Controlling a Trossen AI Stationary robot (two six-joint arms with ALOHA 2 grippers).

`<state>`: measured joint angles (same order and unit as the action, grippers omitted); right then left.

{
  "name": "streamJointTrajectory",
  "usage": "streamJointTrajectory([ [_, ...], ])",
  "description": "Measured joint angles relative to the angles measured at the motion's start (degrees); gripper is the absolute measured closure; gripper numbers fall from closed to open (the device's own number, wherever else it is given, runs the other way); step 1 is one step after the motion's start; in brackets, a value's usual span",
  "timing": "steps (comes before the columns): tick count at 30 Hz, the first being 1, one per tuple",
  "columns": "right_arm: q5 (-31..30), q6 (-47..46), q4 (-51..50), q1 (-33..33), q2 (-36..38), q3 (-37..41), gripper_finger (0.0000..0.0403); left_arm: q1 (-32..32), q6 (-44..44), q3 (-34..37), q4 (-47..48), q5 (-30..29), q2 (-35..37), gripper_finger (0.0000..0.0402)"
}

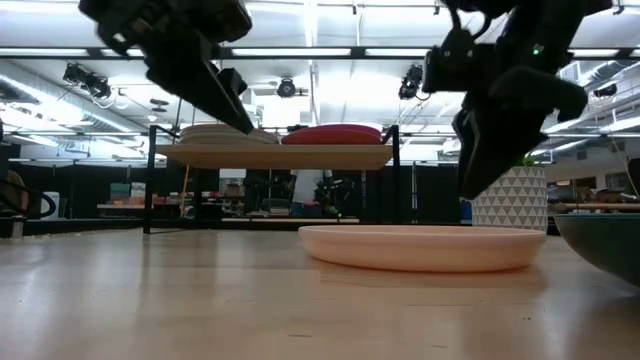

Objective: Place and stack plates onto a shelf
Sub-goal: Stack the blue plate on top of the pink plate on the shelf

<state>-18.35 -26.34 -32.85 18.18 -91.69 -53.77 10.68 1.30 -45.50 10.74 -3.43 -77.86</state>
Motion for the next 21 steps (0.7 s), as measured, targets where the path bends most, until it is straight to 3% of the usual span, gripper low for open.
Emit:
streamJointTrajectory([
  [6, 0.62, -2.11, -1.46, -0.63, 1.42, -0.36, 0.0212, 3.84, 0.77, 1.2, -8.11, -0.01, -5.09, 0.0221],
  [12, 3.15, -7.76, -7.96, 0.88, 1.68, -0.43, 0.0212, 5.47, 0.63, -0.68, -8.37, -0.24, -11.25, 0.0221],
  [21, 14.13, -18.4, -18.94, 4.55, 1.81, -0.38, 0.0212, 8.33, 1.07, -0.59, -7.0, -3.39, -12.76, 0.0222],
])
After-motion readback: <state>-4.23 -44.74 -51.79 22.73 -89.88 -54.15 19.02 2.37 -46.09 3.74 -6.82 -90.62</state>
